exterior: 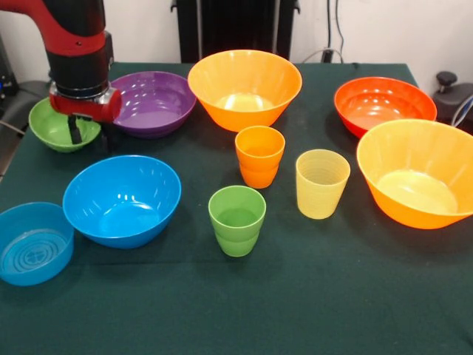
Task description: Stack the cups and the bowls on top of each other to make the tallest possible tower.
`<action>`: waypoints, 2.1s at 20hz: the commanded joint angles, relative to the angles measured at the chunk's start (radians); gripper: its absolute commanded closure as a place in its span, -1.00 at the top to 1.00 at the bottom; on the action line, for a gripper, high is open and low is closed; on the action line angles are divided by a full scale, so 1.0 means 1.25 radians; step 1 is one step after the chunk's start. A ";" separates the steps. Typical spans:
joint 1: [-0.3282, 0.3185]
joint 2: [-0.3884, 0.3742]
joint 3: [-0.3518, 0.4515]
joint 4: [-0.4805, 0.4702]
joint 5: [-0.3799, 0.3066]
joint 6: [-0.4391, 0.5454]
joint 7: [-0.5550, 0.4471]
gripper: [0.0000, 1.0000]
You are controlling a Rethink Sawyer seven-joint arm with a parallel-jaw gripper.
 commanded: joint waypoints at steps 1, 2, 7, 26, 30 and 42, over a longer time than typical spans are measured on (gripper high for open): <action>0.044 0.027 -0.009 -0.050 -0.050 -0.017 0.018 1.00; 0.046 0.026 -0.010 -0.047 -0.049 -0.020 0.016 -1.00; 0.046 0.023 -0.012 -0.044 -0.049 -0.014 0.011 -1.00; 0.080 -0.086 -0.023 0.003 -0.006 0.094 -0.009 -1.00; 0.103 -0.129 -0.032 0.016 0.002 0.127 -0.005 -1.00; 0.259 -0.184 -0.118 -0.030 0.002 0.230 0.072 -1.00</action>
